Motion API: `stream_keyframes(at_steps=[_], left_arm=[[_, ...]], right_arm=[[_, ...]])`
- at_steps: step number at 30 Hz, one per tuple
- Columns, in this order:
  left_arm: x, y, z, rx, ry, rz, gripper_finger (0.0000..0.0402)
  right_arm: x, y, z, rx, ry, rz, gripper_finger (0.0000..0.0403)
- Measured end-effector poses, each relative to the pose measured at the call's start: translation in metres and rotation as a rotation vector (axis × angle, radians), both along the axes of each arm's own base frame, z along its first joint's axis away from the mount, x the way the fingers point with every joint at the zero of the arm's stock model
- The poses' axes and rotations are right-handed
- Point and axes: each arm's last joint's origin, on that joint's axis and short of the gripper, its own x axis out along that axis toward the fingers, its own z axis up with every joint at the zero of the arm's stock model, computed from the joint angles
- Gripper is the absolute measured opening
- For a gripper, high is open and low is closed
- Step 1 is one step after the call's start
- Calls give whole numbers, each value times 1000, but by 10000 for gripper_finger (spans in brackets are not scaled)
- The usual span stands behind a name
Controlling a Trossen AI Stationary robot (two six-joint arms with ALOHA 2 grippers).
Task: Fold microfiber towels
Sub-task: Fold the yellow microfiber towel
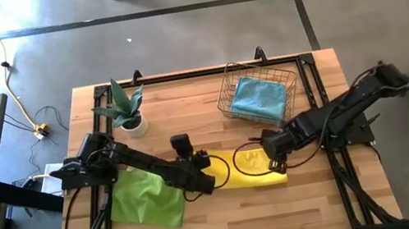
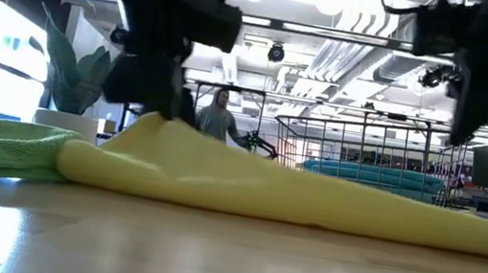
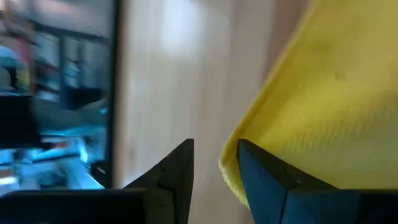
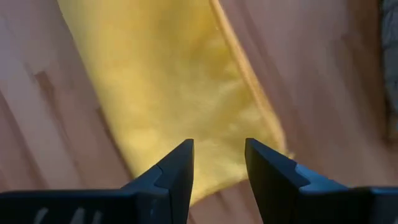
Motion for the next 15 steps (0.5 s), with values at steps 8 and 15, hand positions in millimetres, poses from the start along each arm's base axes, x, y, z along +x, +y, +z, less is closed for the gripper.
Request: stream_keyframes(at_steps=[8, 15], left_arm=[[-8, -14, -2, -230, 102, -16, 111], [-5, -16, -11, -237, 120, -33, 111]], right_arm=[[-19, 24, -11, 23, -7, -107, 138], [-26, 32, -27, 20, -60, -182, 160]])
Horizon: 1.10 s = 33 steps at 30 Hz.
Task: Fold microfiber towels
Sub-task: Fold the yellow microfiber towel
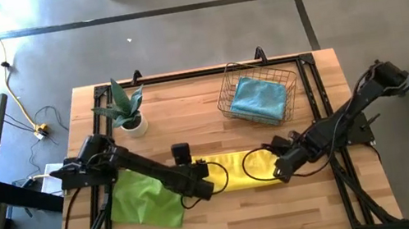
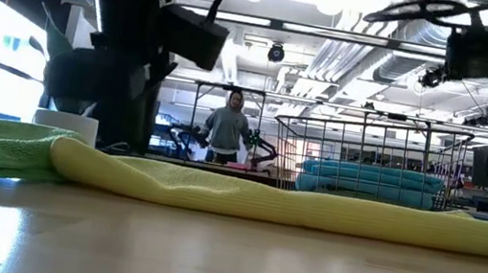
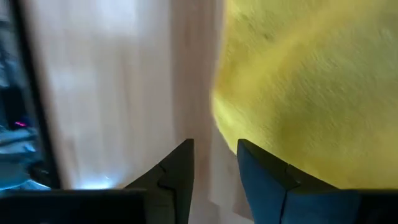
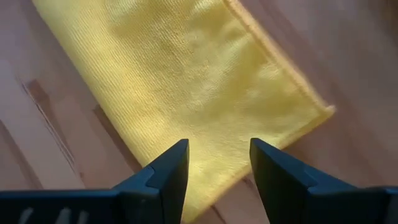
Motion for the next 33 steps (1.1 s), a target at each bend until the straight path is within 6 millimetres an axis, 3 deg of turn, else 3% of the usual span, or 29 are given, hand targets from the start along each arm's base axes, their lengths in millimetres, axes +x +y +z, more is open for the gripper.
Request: stream_keyframes(at_steps=[4, 9, 12, 17, 23, 33], left_arm=[[-2, -10, 1, -121, 32, -28, 110], [8, -27, -1, -172, -58, -164, 110], [14, -30, -7, -232, -87, -200, 106], [1, -26, -28, -245, -64, -153, 100], [-9, -25, -40, -273, -84, -80, 92], [0, -43, -38, -389, -169, -126, 76]], right_arm=[[-9, 6, -19, 67, -24, -92, 170], [-23, 6, -36, 107, 6, -236, 170], [-28, 4, -45, 162, 41, -308, 173], [-32, 4, -60, 287, 47, -356, 182], [-33, 3, -67, 340, 4, -414, 186], [-28, 4, -67, 330, -85, -470, 186]])
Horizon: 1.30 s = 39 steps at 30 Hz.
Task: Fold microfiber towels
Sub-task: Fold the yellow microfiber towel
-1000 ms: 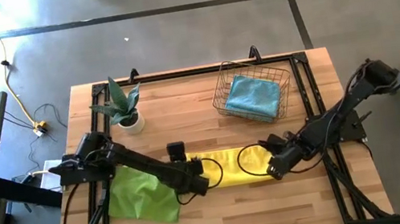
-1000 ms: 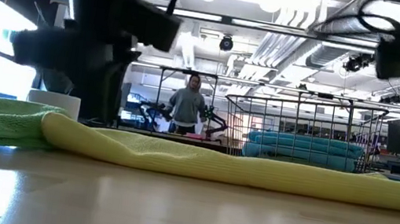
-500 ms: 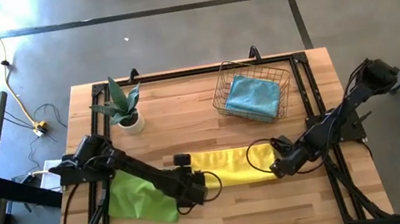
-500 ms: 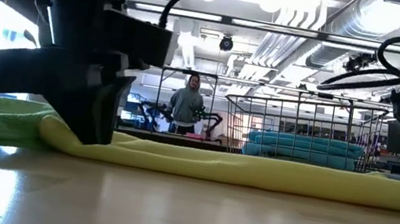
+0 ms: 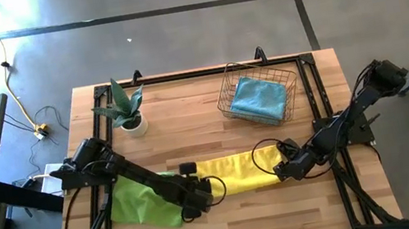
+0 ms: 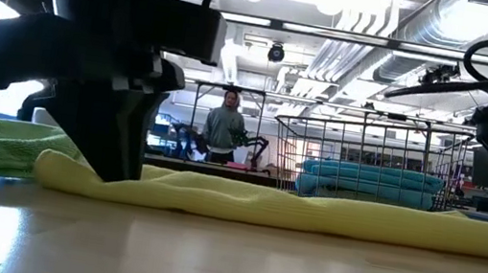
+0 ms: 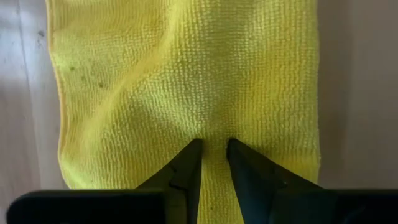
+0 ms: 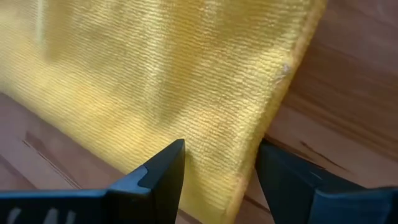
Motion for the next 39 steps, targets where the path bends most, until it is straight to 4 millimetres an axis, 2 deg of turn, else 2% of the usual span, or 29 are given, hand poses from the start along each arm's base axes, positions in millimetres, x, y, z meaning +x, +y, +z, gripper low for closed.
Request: stream_keyframes(at_steps=[6, 10, 17, 22, 26, 32, 39], left_arm=[[0, -2, 0, -1, -4, -10, 70], [0, -2, -1, 2, -8, -3, 69], [1, -2, -1, 7, -18, 5, 67], [2, -1, 3, 38, -97, 128, 62], [1, 2, 10, 61, -127, 141, 56], [-2, -1, 24, 45, -161, 140, 51], [-8, -7, 30, 26, -144, 128, 51]], right_arm=[[4, 2, -4, -27, -21, -8, 182], [6, 2, -6, -44, -41, -2, 160], [7, 2, -9, -73, -35, 2, 79], [7, 1, -9, -113, -39, 50, 11], [6, 1, -9, -126, -25, 68, 8], [1, -1, -7, -120, 93, 102, 2], [3, -1, 21, -127, 348, 206, 1]])
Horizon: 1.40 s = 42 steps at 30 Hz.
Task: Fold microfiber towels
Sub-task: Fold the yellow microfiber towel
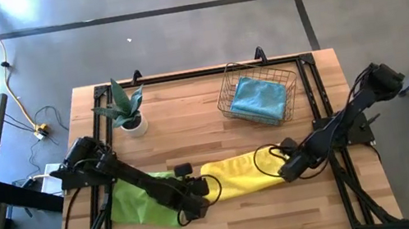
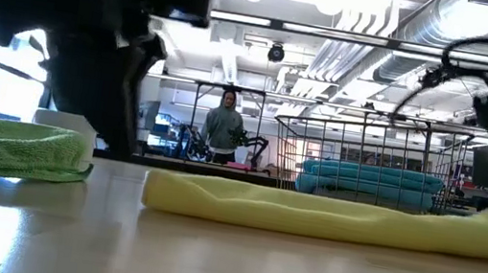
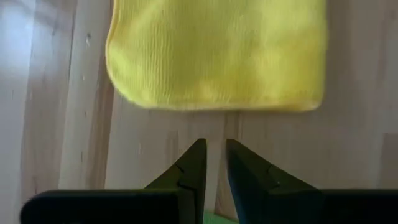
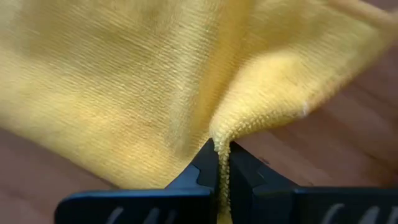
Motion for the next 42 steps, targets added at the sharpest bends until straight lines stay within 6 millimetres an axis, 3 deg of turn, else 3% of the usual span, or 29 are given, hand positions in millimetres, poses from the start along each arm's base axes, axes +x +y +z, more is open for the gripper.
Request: stream_keyframes(at_steps=[5, 12, 23, 30, 36, 42], left_arm=[[-5, -3, 2, 15, 9, 15, 51], [-5, 1, 3, 86, -12, 33, 51], [-2, 9, 6, 232, -72, 79, 51], [-5, 3, 6, 274, -99, 78, 51], [-12, -4, 2, 312, -116, 75, 51], [-18, -6, -2, 339, -111, 80, 51]], right_arm=[[2, -5, 35, -69, 152, -14, 0], [26, -3, 63, -14, 61, -61, 0], [106, 13, 64, 16, -80, 17, 0], [155, 19, 59, -7, -94, 101, 0], [180, 20, 66, -32, -149, 134, 0], [189, 20, 72, -52, -212, 143, 0]])
